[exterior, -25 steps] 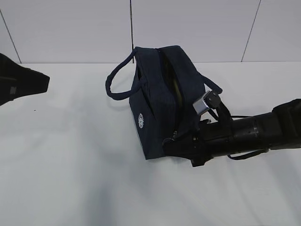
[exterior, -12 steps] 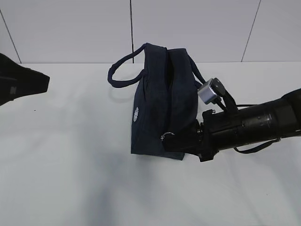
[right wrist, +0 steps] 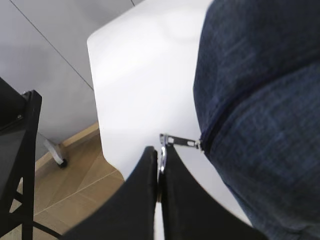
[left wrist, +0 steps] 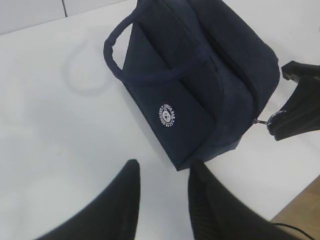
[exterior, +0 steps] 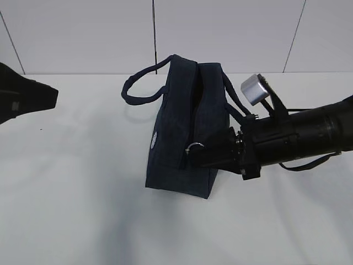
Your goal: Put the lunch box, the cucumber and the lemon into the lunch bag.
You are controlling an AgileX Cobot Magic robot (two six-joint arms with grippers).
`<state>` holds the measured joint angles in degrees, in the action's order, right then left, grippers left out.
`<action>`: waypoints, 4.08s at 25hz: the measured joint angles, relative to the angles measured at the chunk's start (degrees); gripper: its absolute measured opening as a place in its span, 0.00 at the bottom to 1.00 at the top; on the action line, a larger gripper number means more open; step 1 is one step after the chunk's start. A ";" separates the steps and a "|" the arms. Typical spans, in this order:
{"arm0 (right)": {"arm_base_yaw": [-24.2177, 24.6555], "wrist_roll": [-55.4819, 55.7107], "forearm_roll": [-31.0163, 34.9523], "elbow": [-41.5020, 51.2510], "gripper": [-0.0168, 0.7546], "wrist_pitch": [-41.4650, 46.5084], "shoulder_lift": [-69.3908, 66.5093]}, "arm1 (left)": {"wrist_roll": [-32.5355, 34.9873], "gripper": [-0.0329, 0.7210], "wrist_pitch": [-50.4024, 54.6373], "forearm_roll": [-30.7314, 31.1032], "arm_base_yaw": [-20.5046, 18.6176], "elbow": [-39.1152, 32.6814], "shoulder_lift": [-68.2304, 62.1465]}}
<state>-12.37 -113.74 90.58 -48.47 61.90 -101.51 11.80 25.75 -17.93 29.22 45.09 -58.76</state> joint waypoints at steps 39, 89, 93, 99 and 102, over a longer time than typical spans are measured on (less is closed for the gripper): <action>0.00 4.37 1.01 -10.25 0.02 -14.37 6.29 | 28.03 0.44 1.53 -34.88 0.00 0.00 -10.97; 0.00 4.44 0.91 -10.25 0.02 -14.37 6.29 | 74.18 0.07 -7.41 -76.52 4.52 7.84 -39.88; 0.00 4.44 0.91 -10.25 0.02 -14.37 6.29 | 74.18 0.05 -6.67 -76.60 4.52 7.84 -39.88; 0.00 4.56 0.91 -10.29 0.02 -14.37 6.29 | 74.18 0.04 -4.83 -76.60 4.52 7.84 -39.97; 0.00 4.56 0.91 -10.38 0.02 -15.60 6.29 | 74.18 0.04 -4.47 -76.60 4.52 7.84 -39.97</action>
<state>-12.37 -109.18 91.49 -58.85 46.30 -95.22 85.98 21.29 -94.53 33.74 52.92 -98.74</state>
